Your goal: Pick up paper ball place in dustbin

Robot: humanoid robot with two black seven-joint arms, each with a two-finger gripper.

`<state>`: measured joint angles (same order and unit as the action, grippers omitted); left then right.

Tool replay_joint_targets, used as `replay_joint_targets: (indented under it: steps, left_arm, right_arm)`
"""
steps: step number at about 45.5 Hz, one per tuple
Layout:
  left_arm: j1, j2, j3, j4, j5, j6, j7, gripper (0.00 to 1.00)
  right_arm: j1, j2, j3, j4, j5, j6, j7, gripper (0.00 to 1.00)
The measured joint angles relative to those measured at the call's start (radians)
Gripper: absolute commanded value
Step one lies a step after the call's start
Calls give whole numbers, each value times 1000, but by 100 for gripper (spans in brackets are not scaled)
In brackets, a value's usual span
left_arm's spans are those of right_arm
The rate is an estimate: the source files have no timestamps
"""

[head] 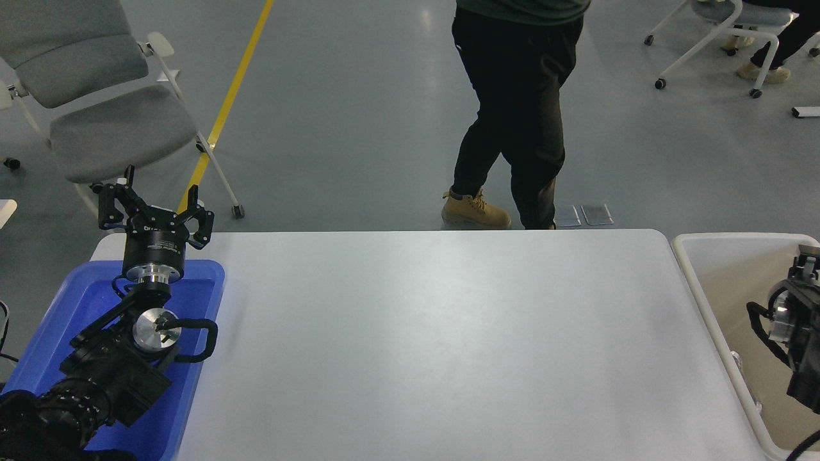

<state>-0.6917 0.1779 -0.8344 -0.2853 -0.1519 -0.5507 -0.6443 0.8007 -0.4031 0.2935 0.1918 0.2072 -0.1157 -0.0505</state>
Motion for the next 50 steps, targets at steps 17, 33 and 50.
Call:
replay_joint_targets:
  steps: [17,33,50]
  left_arm:
    - [0,0,0,0,0,0,0,99]
    - [0,0,1,0,0,0,0,99]
    - [0,0,1,0,0,0,0,99]
  right_arm:
    - [-31,-28,330,304,-3,191,1,100]
    - [-100,96,514,396,2,329,1,100]
    - [-202,187,630,406,3,468,1,100]
